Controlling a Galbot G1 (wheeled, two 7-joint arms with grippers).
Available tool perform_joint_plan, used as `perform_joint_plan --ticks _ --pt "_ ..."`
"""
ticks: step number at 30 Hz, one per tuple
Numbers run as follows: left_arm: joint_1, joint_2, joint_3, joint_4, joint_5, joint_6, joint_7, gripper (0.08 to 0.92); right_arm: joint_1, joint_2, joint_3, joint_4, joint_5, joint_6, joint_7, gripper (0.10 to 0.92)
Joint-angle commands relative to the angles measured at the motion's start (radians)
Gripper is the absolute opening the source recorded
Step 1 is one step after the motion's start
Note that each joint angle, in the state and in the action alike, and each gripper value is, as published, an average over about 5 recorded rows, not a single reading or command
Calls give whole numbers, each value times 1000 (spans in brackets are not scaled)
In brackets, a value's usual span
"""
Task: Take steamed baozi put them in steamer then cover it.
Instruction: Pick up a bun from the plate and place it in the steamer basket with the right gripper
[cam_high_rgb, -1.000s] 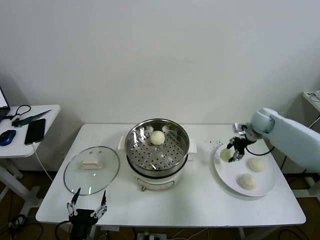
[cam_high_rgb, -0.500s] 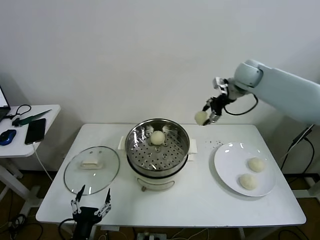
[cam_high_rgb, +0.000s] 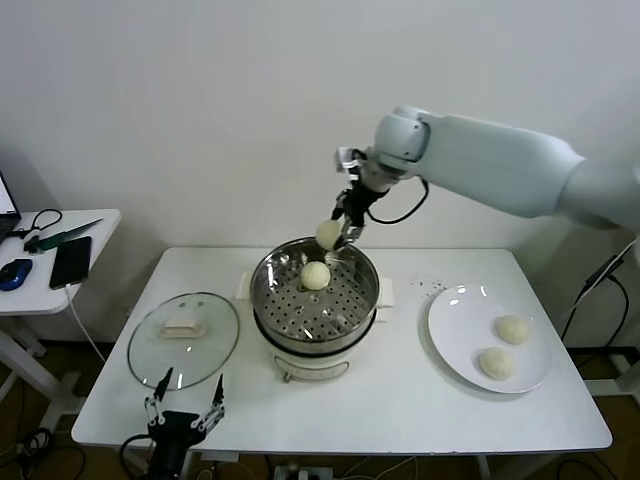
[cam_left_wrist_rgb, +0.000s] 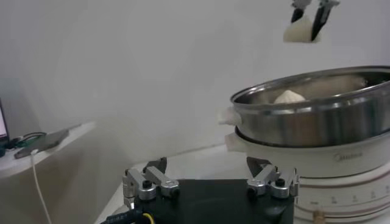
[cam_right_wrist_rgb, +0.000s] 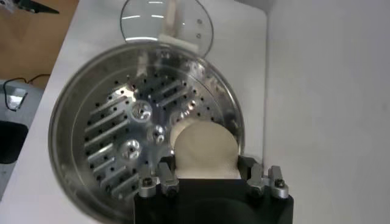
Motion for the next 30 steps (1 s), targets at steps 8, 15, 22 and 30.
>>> perform_joint_plan --ticks 8,15,22,30 --pt "-17 2 -22 17 -3 1 -1 823 -142 187 -30 -43 -18 -43 59 662" --pt "-30 1 -23 28 -3 2 -1 823 -179 220 -33 -73 -31 -44 65 670" --pt "-37 2 -25 36 -4 2 -1 823 -197 228 -33 -86 -42 -44 66 674" --pt "-42 1 -23 43 -3 3 -2 823 -186 212 -27 -82 -48 -53 59 802"
